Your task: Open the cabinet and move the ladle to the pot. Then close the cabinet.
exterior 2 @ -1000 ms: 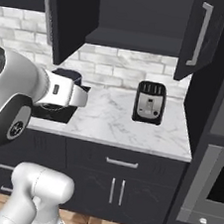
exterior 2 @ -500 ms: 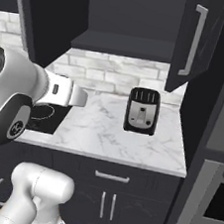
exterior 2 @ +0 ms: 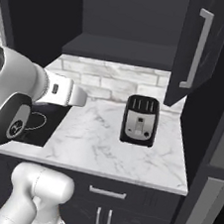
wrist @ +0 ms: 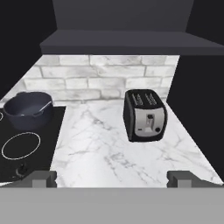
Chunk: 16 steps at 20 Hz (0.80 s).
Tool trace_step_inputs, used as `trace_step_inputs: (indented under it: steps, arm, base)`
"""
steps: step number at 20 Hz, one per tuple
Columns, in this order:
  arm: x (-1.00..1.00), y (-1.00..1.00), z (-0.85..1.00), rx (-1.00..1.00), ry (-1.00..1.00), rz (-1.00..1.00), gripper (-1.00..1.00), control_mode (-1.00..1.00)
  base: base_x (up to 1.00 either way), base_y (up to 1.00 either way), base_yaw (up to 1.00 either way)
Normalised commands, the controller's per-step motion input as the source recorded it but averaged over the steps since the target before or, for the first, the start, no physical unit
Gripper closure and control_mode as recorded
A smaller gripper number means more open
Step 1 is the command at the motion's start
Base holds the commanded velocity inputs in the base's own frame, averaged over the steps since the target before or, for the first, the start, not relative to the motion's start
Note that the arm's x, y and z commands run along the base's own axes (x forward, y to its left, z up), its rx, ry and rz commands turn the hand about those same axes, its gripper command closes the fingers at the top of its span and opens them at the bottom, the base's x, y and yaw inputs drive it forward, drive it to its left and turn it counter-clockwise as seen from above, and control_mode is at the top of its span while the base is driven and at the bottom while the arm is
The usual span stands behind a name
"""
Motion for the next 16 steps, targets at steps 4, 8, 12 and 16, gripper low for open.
trace_step_inputs:
  steps: [4, 8, 12, 16]
  arm:
    - [0.0, 0.0, 0.0, 0.0, 0.0, 0.0, -1.0, 1.0]
    - [0.0, 0.0, 0.0, 0.0, 0.0, 0.0, -1.0, 1.0]
    - [0.0, 0.0, 0.0, 0.0, 0.0, 0.0, -1.0, 1.0]
    - [0.0, 0.0, 0.0, 0.0, 0.0, 0.0, -1.0, 1.0]
  base:
    - [0.4, -0.21, 0.0]
    - [0.3, -0.28, 0.0]
    - [0.2, -0.38, 0.0]
    - [0.15, -0.24, 0.0]
